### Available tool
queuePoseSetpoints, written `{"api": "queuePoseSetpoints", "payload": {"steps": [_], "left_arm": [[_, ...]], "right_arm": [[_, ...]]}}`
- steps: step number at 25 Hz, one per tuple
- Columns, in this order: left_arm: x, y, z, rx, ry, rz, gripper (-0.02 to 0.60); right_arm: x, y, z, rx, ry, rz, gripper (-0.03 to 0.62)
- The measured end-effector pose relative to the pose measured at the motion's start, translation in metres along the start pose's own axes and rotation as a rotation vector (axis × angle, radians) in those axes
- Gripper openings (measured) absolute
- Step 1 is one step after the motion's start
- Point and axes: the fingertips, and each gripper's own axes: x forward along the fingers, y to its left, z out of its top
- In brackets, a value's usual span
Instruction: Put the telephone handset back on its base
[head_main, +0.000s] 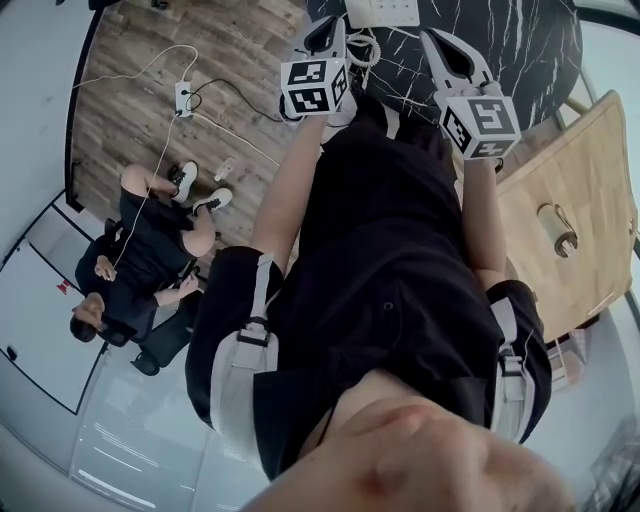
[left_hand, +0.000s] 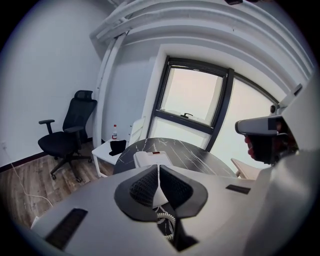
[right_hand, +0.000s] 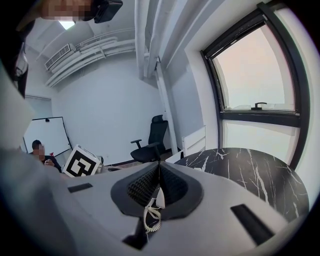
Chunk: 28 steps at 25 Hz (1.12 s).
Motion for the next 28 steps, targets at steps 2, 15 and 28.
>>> {"api": "queuePoseSetpoints", "payload": {"steps": [2,15,28], "left_arm": [[-0.007,-0.005,0.001,0.002,-0.006,-0.012,0.025],[-0.046,-0.045,0.04,0.022,-0.108,-0.046,0.023],[-0.099,-0.096,0.06,0.011,-0.2,-0.015,0.023]], "right_arm": [[-0.002,0.002,-0.001,0.002,-0.004,0.003,0.031],[-0.029,-0.004,0.015,0.023,-0.06,0.009,0.029],[-0.083,0.013,0.037,-0.076,-0.143,0.134,0.029]]}}
